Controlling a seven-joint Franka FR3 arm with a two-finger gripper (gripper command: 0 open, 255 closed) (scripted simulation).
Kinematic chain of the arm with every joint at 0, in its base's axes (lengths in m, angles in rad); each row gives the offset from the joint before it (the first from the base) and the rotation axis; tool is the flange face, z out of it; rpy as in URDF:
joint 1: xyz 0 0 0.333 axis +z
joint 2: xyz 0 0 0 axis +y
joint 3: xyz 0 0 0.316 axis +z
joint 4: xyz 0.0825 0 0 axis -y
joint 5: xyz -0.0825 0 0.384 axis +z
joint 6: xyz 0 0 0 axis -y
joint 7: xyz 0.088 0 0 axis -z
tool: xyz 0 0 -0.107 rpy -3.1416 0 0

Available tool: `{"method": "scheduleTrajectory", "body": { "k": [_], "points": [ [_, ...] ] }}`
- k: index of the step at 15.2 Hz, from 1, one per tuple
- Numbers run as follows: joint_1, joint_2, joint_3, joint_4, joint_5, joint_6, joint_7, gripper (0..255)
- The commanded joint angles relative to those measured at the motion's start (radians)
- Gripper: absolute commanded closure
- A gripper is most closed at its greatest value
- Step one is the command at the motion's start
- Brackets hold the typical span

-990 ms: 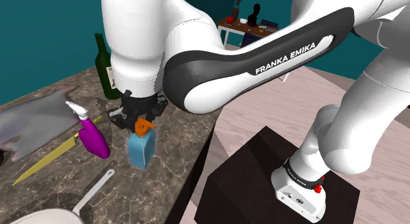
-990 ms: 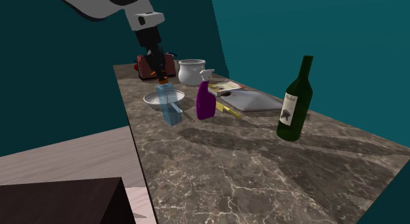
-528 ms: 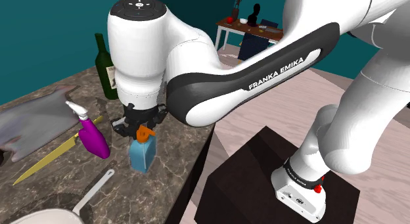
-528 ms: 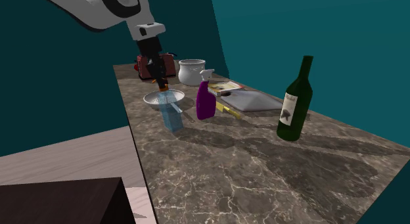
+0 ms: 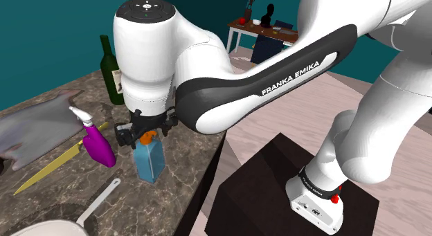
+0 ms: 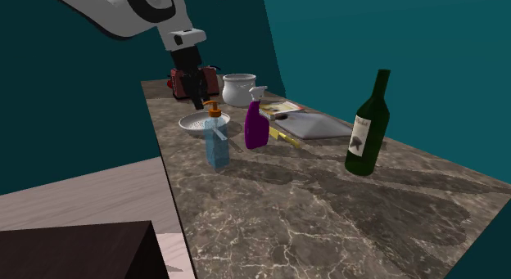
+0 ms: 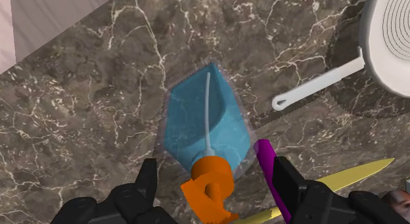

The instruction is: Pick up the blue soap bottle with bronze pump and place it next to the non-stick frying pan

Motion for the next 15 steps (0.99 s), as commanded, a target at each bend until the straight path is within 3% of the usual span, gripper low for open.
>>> {"method": "scheduleTrajectory", "body": {
  "k": [1,3,7,15],
  "points": [
    [0.000,0.000,0.000,0.000,0.000,0.000,0.000,0],
    [0.000,0.000,0.000,0.000,0.000,0.000,0.000,0],
    [0.005,-0.065,0.009,0.057,0.056,-0.108,-0.036,0],
    [0.005,-0.065,0.009,0.057,0.056,-0.108,-0.036,0]
  ]
}}
